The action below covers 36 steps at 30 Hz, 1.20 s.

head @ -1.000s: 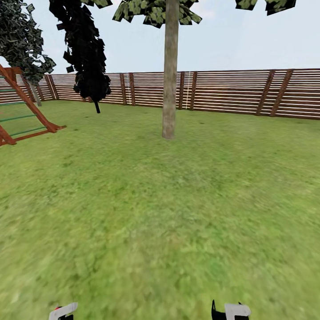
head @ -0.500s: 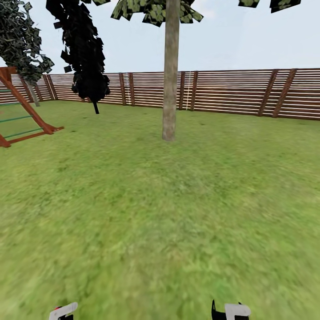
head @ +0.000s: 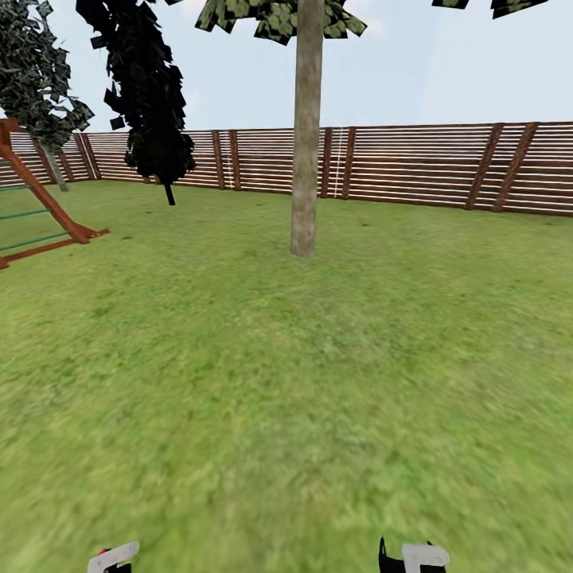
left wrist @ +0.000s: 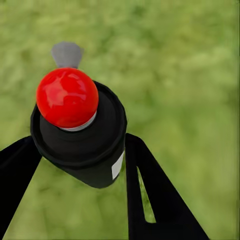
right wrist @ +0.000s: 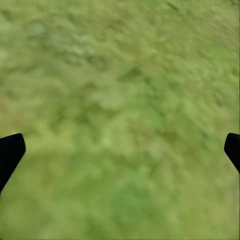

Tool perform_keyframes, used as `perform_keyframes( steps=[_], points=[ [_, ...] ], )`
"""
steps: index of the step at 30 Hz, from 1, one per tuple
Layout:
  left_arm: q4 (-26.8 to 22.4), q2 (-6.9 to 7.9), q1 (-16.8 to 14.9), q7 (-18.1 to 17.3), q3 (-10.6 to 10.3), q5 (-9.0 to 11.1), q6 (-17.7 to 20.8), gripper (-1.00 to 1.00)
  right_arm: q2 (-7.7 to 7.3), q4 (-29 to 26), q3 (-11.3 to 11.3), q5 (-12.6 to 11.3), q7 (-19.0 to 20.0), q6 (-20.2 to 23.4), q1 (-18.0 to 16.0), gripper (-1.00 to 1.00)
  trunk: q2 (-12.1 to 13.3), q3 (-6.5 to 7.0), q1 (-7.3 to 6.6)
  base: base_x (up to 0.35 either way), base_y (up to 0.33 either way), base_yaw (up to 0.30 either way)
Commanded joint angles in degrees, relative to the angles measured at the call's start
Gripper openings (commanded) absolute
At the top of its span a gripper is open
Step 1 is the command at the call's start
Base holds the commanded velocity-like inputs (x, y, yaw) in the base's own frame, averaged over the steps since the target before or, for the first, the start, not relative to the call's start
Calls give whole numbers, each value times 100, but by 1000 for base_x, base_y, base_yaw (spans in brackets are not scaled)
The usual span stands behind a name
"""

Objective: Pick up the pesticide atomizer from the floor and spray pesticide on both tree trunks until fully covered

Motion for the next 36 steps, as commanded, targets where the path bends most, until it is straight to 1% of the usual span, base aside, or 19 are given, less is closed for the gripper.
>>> perform_keyframes(
  steps=[1, 36],
  points=[
    [6, 1, -5, 13, 41, -60, -21, -100, 1, 3, -35, 61, -37, -6, -3, 100, -2, -5, 2, 338, 0, 0],
    [7, 1, -5, 13, 41, -60, -19, -100, 1, 2, -34, 66, -36, -6, -3, 100, -2, -5, 2, 338, 0, 0]
  ],
)
